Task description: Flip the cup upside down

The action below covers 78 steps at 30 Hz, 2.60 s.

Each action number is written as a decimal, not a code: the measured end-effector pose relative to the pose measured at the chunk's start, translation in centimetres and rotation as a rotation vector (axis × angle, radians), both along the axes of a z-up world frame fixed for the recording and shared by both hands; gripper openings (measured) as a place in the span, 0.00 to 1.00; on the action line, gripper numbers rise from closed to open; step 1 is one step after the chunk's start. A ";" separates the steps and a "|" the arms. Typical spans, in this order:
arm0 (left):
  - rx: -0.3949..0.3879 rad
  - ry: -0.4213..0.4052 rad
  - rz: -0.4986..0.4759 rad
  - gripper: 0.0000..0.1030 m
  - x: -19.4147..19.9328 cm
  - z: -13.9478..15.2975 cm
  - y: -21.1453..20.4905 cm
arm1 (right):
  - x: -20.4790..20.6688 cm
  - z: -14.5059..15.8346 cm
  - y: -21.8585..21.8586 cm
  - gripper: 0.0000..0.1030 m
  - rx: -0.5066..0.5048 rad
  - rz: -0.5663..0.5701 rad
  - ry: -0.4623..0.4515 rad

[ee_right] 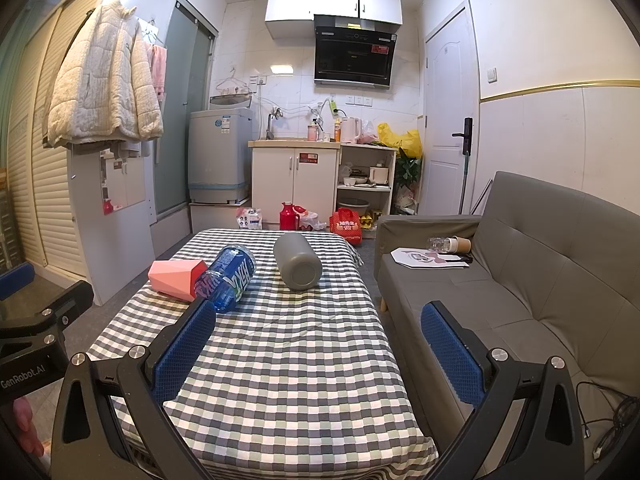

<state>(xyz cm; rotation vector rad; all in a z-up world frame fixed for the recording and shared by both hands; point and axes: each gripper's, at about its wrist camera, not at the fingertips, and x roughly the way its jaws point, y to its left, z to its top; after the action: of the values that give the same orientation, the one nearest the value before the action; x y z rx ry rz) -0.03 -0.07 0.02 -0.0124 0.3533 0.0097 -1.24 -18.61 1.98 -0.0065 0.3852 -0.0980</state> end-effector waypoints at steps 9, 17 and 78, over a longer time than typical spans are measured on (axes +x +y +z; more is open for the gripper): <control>0.000 -0.001 0.000 1.00 0.0 0.0 0.0 | 0.0 0.0 0.0 1.00 0.000 0.000 0.000; 0.000 -0.002 0.000 1.00 0.0 0.0 0.0 | 0.0 0.0 0.0 1.00 -0.001 0.000 0.000; 0.026 0.184 -0.026 1.00 5.1 -0.5 1.5 | 3.4 0.2 2.5 1.00 -0.063 0.082 0.090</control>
<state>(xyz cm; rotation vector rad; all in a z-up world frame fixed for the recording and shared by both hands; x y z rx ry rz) 5.08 1.40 -0.50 0.0190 0.5375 -0.0109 2.14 -16.11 2.14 -0.0890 0.4710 -0.0286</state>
